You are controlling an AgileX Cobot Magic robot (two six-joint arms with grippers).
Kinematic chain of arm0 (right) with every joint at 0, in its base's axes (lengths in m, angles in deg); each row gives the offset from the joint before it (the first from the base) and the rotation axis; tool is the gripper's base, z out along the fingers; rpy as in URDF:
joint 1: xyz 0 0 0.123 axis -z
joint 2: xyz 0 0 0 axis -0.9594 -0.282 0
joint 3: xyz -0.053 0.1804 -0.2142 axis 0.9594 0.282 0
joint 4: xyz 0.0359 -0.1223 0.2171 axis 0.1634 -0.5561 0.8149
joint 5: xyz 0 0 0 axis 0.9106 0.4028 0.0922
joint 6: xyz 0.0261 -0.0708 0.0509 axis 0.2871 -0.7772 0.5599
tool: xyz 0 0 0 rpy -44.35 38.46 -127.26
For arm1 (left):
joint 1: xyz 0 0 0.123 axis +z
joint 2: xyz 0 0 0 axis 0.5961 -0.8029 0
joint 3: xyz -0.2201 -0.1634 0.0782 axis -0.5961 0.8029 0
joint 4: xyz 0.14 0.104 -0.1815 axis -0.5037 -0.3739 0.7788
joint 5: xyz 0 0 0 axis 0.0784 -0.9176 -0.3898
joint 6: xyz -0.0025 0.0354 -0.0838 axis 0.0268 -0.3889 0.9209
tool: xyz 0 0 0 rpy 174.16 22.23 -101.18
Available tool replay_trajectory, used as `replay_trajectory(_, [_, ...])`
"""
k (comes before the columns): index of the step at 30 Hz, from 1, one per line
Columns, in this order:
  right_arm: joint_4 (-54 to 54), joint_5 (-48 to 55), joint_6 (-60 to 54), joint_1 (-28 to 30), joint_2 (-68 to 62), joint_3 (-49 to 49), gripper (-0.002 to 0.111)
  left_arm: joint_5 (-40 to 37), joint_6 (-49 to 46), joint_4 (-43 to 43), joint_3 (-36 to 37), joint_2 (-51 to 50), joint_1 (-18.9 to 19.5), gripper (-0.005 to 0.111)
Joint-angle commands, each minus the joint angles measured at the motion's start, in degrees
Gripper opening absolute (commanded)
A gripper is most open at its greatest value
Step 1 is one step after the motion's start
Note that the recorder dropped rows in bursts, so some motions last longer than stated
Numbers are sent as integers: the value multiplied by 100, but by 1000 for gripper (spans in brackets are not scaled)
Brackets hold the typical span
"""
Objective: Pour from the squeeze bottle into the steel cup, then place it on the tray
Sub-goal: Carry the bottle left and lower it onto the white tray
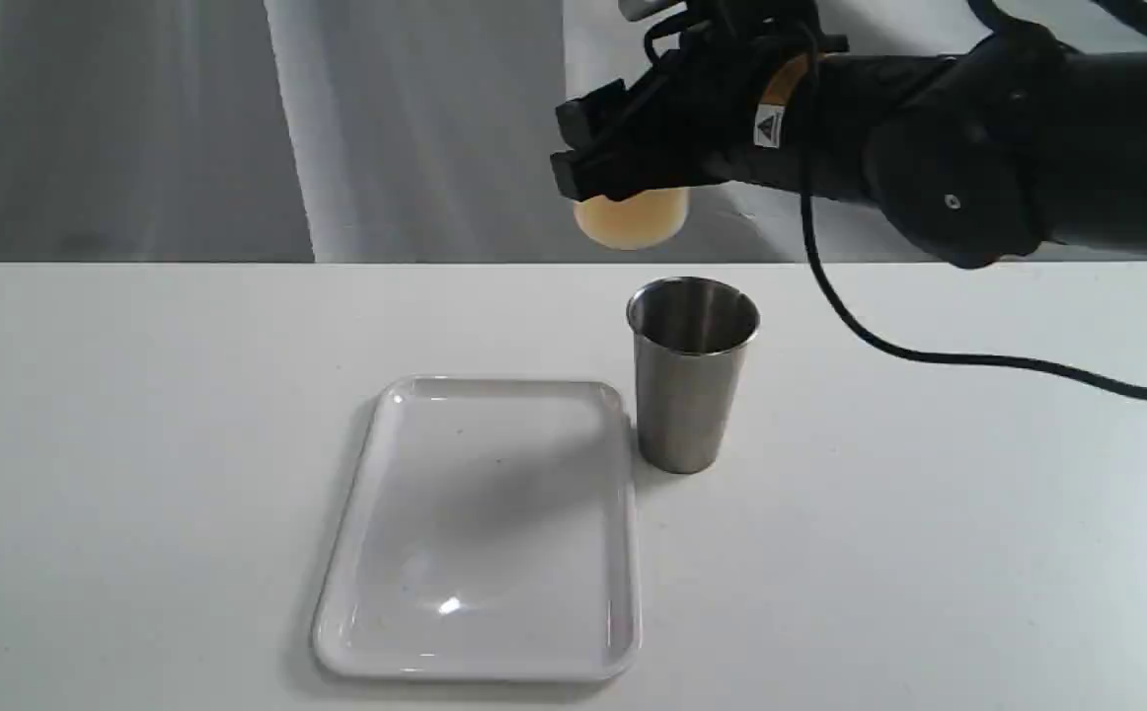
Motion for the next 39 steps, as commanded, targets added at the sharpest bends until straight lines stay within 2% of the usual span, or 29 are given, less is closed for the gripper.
replay_trajectory(1, [367, -450, -403, -106, -109, -88, 38, 37, 10, -3, 25, 28, -18, 8])
replay_trajectory(14, [514, 84, -427, -610, -1194, -1457, 38, 37, 10, -3, 25, 28, -18, 8])
replay_trajectory(39, [1194, 372, -427, -746, -2232, -1448, 38, 37, 10, -3, 25, 28, -18, 8])
